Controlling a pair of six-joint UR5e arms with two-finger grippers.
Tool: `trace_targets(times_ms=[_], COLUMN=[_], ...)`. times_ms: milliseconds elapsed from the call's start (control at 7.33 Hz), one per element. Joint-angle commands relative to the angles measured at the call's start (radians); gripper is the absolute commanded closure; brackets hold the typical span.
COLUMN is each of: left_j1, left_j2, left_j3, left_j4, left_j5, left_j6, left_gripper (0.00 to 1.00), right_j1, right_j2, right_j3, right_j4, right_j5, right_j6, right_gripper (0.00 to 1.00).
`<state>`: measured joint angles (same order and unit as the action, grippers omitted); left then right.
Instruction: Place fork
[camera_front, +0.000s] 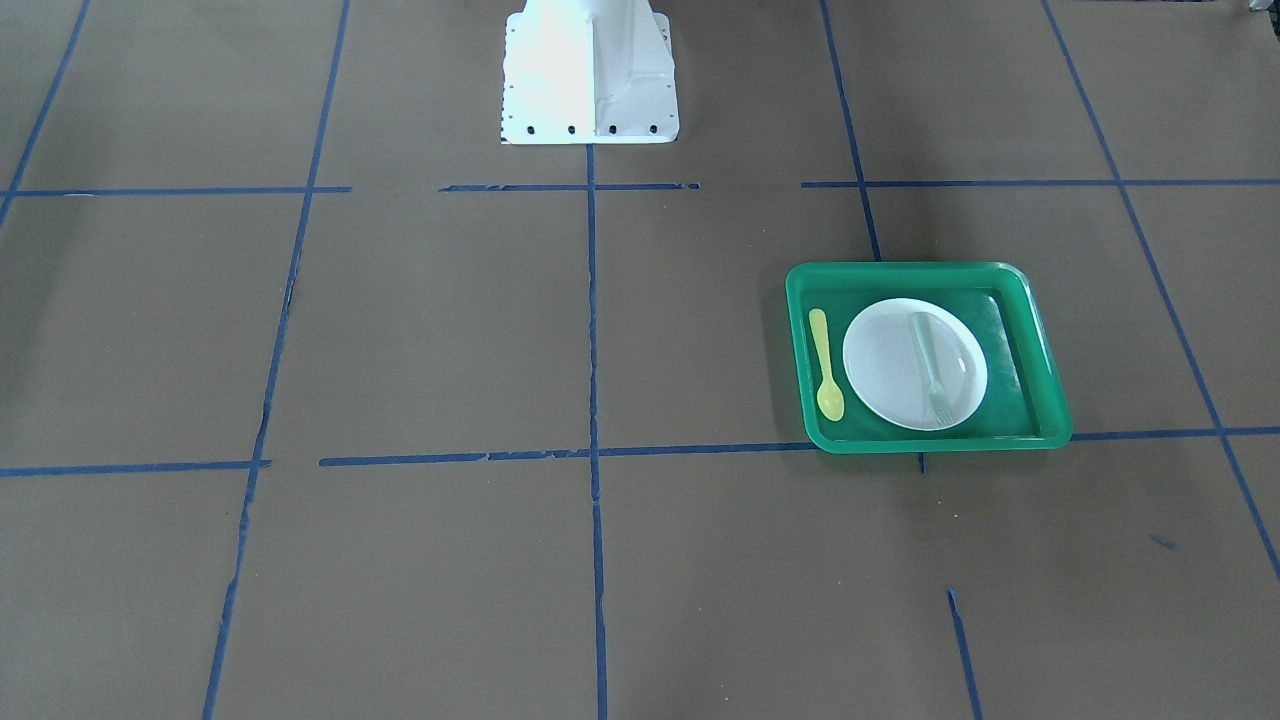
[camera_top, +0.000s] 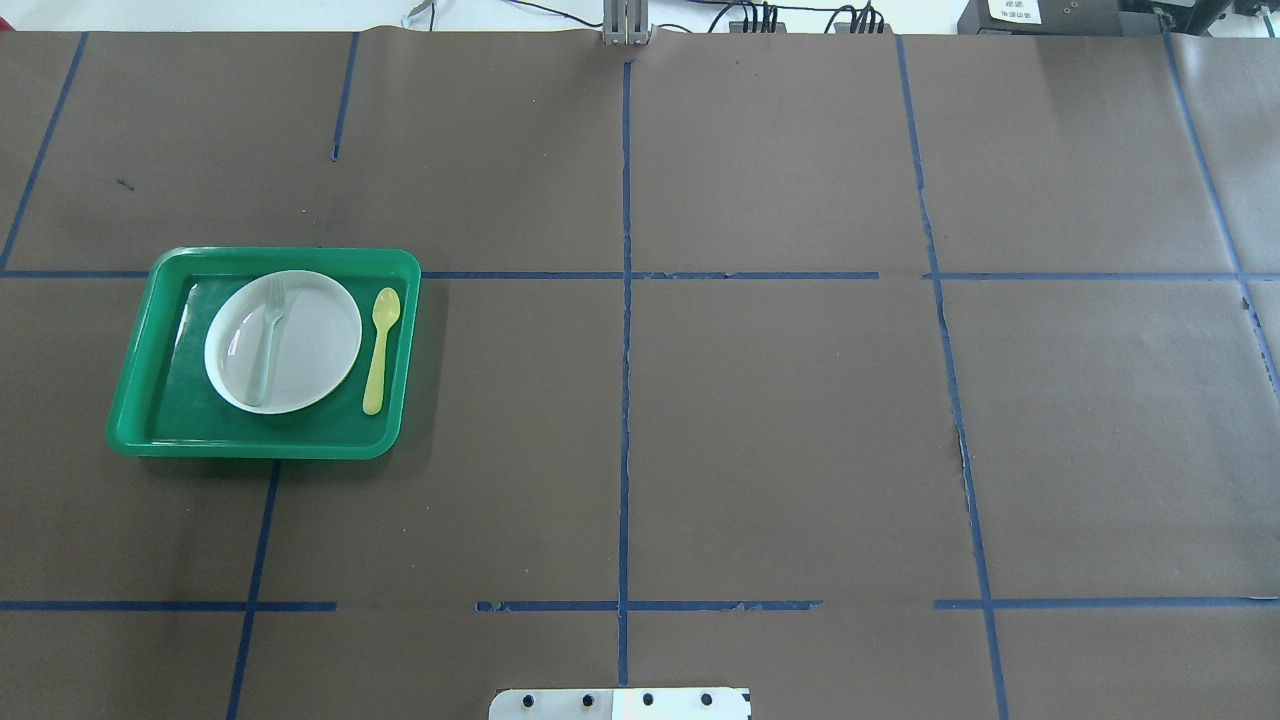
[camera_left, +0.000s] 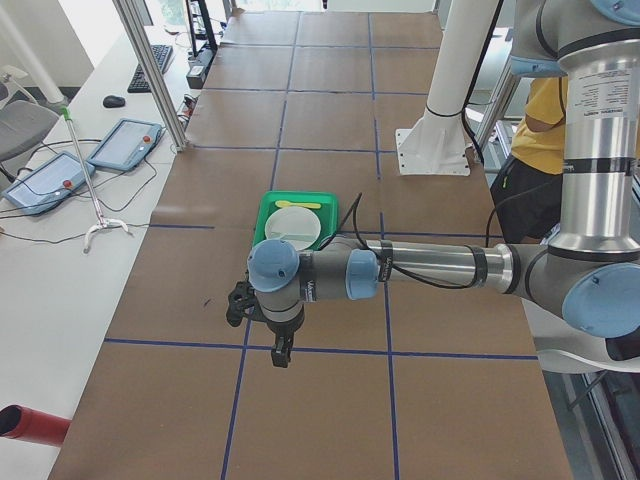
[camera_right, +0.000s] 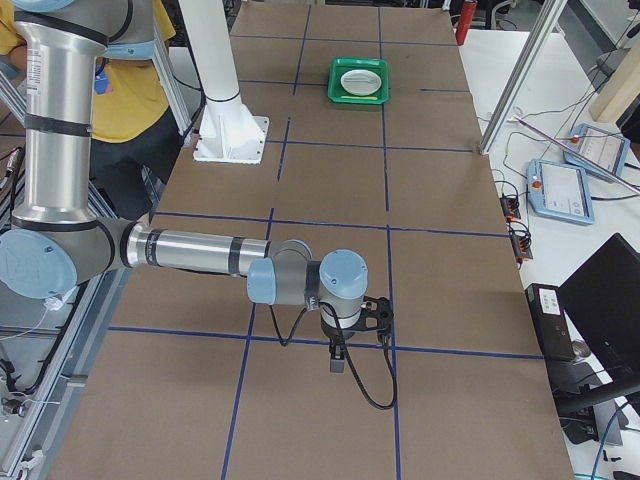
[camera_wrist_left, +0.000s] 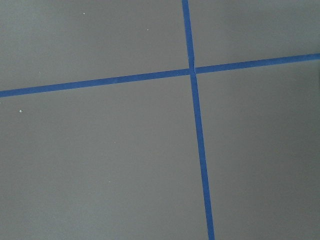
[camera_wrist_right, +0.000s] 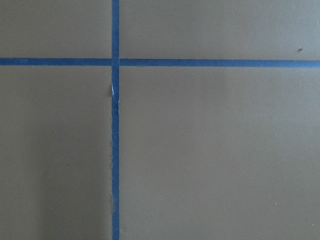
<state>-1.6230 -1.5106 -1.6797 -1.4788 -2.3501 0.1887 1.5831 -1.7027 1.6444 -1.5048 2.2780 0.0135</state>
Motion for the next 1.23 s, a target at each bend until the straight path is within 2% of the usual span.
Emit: trace_targets(times_ms=[0, 409, 545, 682, 955, 1091], left_j1=[0.0, 0.002, 0.005, 0.071, 0.264, 0.35], left_j2=[0.0, -0.059, -0.053, -0.057, -0.089, -0.114], left_j3=[-0.002, -0.011, -0.058, -0.114, -0.214, -0.225], left_j4=[0.0, 0.002, -0.001, -0.018, -0.038, -0.079], left_j5=[-0.006, -0.008, 0.0, 0.002, 0.002, 0.003], left_j6=[0.0, -0.009, -0.02, -0.043, -0.38, -0.491], left_gripper=[0.0, 0.0, 0.0, 0.0, 0.0, 0.0], right_j1=[0.0, 0.0, 0.0, 0.0, 0.0, 0.0], right_j2=[0.0, 0.0, 0.0, 0.0, 0.0, 0.0], right_j3=[0.0, 0.0, 0.0, 0.0, 0.0, 0.0], right_j4=[0.0, 0.0, 0.0, 0.0, 0.0, 0.0], right_j5=[0.0, 0.0, 0.0, 0.0, 0.0, 0.0], right_j6=[0.0, 0.0, 0.0, -0.001, 0.0, 0.0], right_gripper=[0.0, 0.0, 0.0, 0.0, 0.0, 0.0])
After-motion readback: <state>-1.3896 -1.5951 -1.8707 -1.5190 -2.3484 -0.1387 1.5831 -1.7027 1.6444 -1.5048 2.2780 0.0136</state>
